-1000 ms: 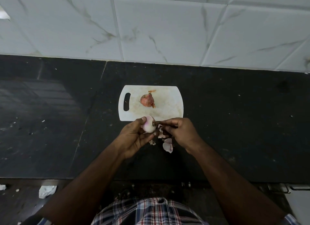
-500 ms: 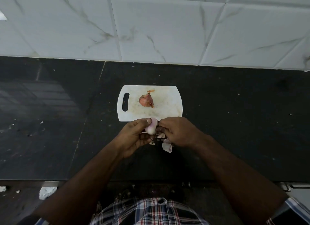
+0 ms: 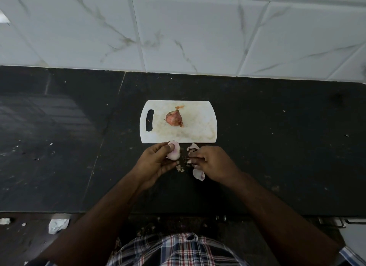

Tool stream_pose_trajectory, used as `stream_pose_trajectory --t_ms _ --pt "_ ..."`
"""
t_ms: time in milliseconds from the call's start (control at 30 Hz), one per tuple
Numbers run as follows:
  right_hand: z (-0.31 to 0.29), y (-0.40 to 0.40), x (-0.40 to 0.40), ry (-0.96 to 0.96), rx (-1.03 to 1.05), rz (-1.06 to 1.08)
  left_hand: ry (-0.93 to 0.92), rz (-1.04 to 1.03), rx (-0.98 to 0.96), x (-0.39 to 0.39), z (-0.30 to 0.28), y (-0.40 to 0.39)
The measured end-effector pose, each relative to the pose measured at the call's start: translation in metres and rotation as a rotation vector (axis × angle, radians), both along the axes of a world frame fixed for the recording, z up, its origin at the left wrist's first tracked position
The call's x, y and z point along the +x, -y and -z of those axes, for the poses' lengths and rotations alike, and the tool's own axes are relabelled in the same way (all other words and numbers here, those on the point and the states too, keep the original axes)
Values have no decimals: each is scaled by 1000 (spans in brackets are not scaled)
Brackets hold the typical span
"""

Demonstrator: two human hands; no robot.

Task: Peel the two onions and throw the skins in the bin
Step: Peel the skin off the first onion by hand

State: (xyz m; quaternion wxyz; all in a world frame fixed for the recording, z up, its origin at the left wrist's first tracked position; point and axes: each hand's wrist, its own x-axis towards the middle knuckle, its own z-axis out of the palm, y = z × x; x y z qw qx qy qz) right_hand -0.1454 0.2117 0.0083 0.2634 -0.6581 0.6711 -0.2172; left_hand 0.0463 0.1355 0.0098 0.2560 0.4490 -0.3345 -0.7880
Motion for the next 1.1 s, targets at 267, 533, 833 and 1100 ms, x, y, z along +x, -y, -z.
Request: stream_pose_trajectory --t_ms 267,533,833,1100 --pt "-9 12 28 574 -38 386 -111 -6 78 -7 -6 -1" --pt "-2 24 51 461 -218 748 -140 -34 14 -23 -17 -8" --pt "-17 12 28 877 -49 580 -203 -84 112 -18 -22 -4" --pt "-16 15 32 592 -282 519 -256 -25 211 -19 -23 -4"
